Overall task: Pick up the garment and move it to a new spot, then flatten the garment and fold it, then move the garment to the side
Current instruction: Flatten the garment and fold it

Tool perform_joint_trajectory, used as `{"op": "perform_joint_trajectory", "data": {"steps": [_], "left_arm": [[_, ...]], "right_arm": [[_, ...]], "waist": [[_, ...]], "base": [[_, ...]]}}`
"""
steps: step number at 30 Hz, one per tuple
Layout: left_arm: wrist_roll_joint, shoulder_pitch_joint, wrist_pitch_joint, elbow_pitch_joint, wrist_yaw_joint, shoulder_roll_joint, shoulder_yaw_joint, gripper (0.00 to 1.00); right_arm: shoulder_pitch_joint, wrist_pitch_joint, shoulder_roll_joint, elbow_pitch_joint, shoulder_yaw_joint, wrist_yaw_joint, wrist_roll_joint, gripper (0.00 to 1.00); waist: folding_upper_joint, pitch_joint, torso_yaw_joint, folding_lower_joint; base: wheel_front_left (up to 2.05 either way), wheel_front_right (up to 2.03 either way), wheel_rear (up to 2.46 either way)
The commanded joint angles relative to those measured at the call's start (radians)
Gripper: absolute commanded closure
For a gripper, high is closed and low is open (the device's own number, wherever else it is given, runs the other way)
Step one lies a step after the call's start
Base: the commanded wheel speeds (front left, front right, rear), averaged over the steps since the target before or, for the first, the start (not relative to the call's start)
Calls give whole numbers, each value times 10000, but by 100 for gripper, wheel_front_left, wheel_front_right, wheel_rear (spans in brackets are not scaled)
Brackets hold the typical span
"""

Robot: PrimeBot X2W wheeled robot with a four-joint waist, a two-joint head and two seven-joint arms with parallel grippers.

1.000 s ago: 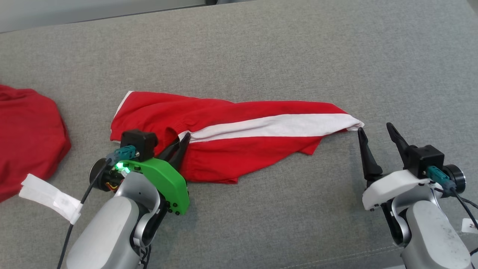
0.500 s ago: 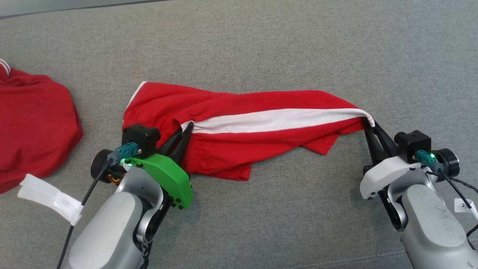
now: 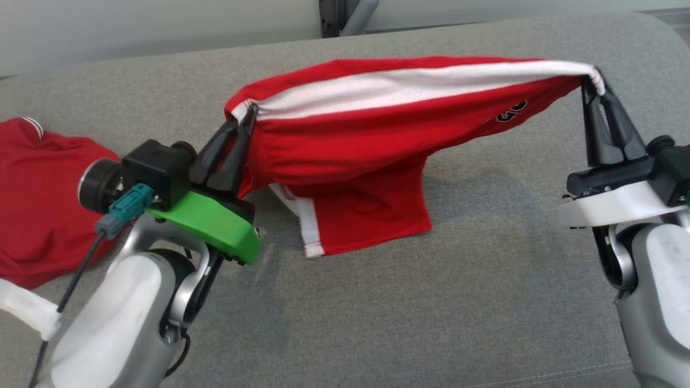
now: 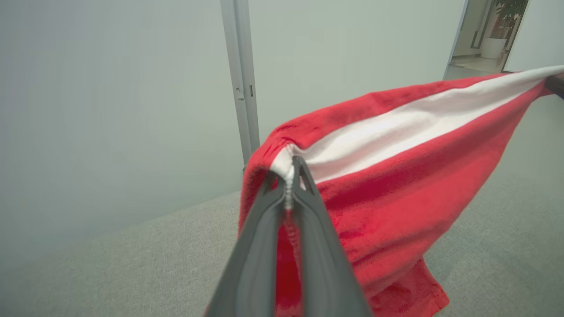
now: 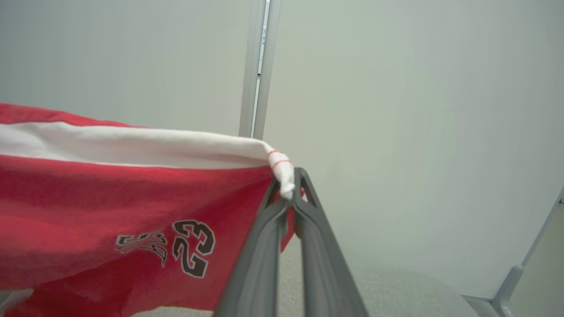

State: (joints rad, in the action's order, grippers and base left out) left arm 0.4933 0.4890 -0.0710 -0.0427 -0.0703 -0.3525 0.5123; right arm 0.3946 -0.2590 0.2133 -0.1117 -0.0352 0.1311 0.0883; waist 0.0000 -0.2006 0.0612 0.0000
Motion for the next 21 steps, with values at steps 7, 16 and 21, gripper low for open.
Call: {"op": "perform_joint_trajectory", "data": {"steps": [7, 16, 21], "left_arm": [[-352, 520, -497, -1828, -602, -579, -520, 100], [-269, -145, -1013, -3026, -1239, -937, -882, 100], [-191, -409, -1013, -3197, -1323, -905, -819, 100]], "right_arm": [[39, 1033, 280, 2888, 635, -7, -595, 100], [-711, 2000, 139, 4220, 1204, -13, -446, 100], [-962, 2157, -7, 4158, 1149, -13, -220, 100]], "waist": [[0, 965, -145, 0], [0, 1457, -148, 0], [0, 1331, -95, 0]], "base": [[0, 0, 0], [0, 0, 0], [0, 0, 0]]}}
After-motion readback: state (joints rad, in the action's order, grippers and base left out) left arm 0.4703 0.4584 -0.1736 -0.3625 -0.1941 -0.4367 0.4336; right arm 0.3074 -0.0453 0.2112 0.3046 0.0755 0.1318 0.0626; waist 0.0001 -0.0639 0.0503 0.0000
